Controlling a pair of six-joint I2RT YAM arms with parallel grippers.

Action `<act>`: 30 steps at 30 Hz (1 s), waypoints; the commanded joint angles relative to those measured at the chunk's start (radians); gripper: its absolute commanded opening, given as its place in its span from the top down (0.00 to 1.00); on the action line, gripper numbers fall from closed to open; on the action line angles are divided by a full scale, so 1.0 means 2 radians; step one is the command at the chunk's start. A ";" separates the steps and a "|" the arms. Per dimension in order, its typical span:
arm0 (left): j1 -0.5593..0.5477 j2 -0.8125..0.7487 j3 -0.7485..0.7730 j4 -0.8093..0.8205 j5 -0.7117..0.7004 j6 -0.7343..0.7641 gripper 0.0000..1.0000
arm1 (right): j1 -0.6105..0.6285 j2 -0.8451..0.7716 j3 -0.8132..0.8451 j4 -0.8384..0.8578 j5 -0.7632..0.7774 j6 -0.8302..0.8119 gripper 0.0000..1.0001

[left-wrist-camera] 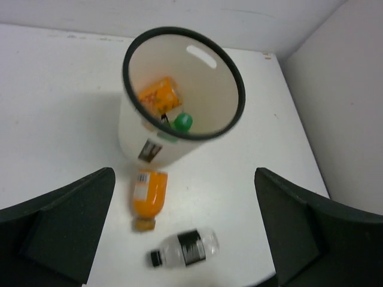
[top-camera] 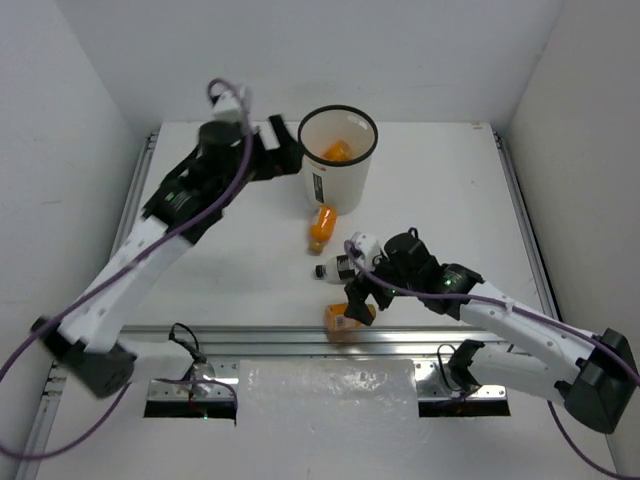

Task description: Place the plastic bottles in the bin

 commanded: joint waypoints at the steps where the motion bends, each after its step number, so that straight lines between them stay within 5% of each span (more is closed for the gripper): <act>1: 0.000 -0.130 -0.139 0.032 -0.014 -0.031 0.00 | 0.034 0.010 0.002 -0.024 -0.028 -0.149 0.01; 6: 0.000 -0.262 -0.262 0.001 0.000 -0.037 0.00 | 0.061 0.032 -0.045 0.056 0.007 -0.234 0.01; 14: 0.000 -0.300 -0.329 -0.029 -0.003 -0.018 0.00 | 0.068 0.123 -0.057 0.130 0.034 -0.292 0.04; 16: 0.000 -0.305 -0.342 -0.022 -0.003 -0.019 0.00 | 0.073 0.144 -0.073 0.162 0.047 -0.294 0.11; 17: 0.000 -0.308 -0.348 -0.017 0.000 -0.019 0.00 | 0.079 0.160 -0.078 0.177 0.067 -0.292 0.26; 20: 0.000 -0.309 -0.369 -0.012 0.006 -0.022 0.00 | 0.082 0.157 -0.097 0.224 0.057 -0.276 0.42; 25: 0.000 -0.335 -0.427 0.016 0.046 -0.043 0.00 | 0.082 0.074 -0.127 0.260 0.031 -0.246 0.65; 30: -0.001 -0.364 -0.515 0.163 0.248 -0.089 0.00 | 0.082 -0.027 -0.126 0.305 0.003 -0.104 0.71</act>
